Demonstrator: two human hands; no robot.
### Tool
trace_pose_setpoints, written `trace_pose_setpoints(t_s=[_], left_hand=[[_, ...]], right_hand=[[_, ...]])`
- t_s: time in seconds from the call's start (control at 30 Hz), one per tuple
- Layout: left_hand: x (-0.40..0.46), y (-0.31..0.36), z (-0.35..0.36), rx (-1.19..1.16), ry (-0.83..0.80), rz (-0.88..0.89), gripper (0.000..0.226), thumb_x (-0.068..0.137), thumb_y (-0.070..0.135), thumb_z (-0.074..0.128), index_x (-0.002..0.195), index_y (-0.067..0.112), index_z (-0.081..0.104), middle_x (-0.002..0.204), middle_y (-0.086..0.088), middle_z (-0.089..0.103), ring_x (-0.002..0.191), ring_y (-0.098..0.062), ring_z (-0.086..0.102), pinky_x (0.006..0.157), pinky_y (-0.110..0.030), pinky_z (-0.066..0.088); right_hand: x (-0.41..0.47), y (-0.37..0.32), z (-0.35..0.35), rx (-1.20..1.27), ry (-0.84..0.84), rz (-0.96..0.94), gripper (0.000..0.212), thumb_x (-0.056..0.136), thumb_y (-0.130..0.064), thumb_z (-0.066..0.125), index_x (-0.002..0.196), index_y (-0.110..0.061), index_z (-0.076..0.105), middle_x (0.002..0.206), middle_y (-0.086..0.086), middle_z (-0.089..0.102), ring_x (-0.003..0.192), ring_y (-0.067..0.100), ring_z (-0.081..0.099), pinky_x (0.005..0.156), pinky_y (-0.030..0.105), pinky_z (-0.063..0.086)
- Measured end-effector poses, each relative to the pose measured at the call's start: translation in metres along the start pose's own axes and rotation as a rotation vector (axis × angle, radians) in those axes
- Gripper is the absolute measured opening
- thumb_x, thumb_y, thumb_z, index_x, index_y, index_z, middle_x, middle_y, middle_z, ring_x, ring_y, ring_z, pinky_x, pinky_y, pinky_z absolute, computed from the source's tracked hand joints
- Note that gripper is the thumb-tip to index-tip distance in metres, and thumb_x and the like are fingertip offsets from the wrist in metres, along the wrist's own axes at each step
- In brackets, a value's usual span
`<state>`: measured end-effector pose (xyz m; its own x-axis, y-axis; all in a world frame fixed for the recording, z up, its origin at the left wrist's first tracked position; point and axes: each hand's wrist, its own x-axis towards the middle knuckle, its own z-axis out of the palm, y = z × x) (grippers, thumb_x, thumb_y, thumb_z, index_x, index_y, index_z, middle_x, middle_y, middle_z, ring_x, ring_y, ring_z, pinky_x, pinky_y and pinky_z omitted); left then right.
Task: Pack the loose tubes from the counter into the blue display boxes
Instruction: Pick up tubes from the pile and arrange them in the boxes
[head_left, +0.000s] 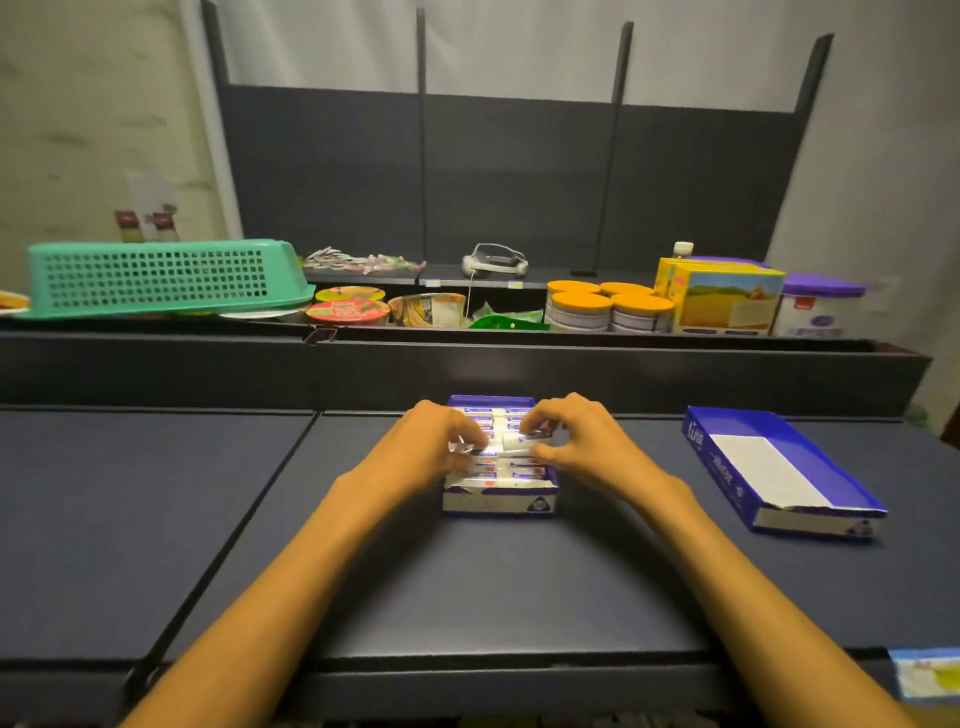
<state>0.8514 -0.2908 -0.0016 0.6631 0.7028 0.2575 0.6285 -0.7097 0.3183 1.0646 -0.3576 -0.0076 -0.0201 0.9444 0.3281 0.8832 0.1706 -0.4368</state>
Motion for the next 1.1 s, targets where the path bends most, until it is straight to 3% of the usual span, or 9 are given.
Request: trace_pose_setpoints(t_s=[0.23, 0.6, 0.9, 1.1], left_hand=[[0.008, 0.003, 0.000, 0.164, -0.050, 0.010, 0.031, 0.085, 0.025, 0.072, 0.116, 0.024, 0.070, 0.124, 0.001, 0.063, 0.110, -0.017, 0.057, 0.090, -0.032, 0.050], [0.010, -0.005, -0.003, 0.226, -0.153, 0.111, 0.035, 0.092, 0.030, 0.063, 0.126, 0.022, 0.064, 0.130, 0.001, 0.053, 0.117, -0.014, 0.048, 0.089, -0.026, 0.044], [0.006, -0.009, 0.000, 0.236, -0.106, 0.162, 0.032, 0.095, 0.027, 0.059, 0.126, 0.022, 0.064, 0.131, 0.000, 0.052, 0.118, -0.015, 0.048, 0.091, -0.029, 0.046], [0.007, -0.010, 0.001, 0.200, -0.103, 0.153, 0.033, 0.094, 0.028, 0.061, 0.126, 0.021, 0.064, 0.131, 0.001, 0.052, 0.116, -0.014, 0.048, 0.091, -0.028, 0.047]], right_hand=[[0.005, 0.006, 0.000, 0.024, -0.012, -0.024, 0.023, 0.085, -0.028, 0.072, 0.106, -0.030, 0.063, 0.112, -0.005, 0.060, 0.095, 0.005, 0.052, 0.068, 0.013, 0.038], [0.007, 0.001, 0.004, -0.032, -0.070, 0.017, 0.026, 0.086, -0.029, 0.071, 0.110, -0.026, 0.063, 0.116, -0.005, 0.062, 0.097, 0.006, 0.053, 0.070, 0.014, 0.042], [0.008, 0.000, 0.010, -0.097, -0.123, 0.042, 0.029, 0.086, -0.033, 0.070, 0.113, -0.026, 0.064, 0.128, -0.005, 0.058, 0.107, 0.008, 0.049, 0.078, 0.020, 0.044], [0.009, -0.002, 0.008, -0.119, -0.148, 0.046, 0.036, 0.085, -0.036, 0.071, 0.119, -0.025, 0.065, 0.130, -0.005, 0.056, 0.107, 0.007, 0.046, 0.073, 0.018, 0.042]])
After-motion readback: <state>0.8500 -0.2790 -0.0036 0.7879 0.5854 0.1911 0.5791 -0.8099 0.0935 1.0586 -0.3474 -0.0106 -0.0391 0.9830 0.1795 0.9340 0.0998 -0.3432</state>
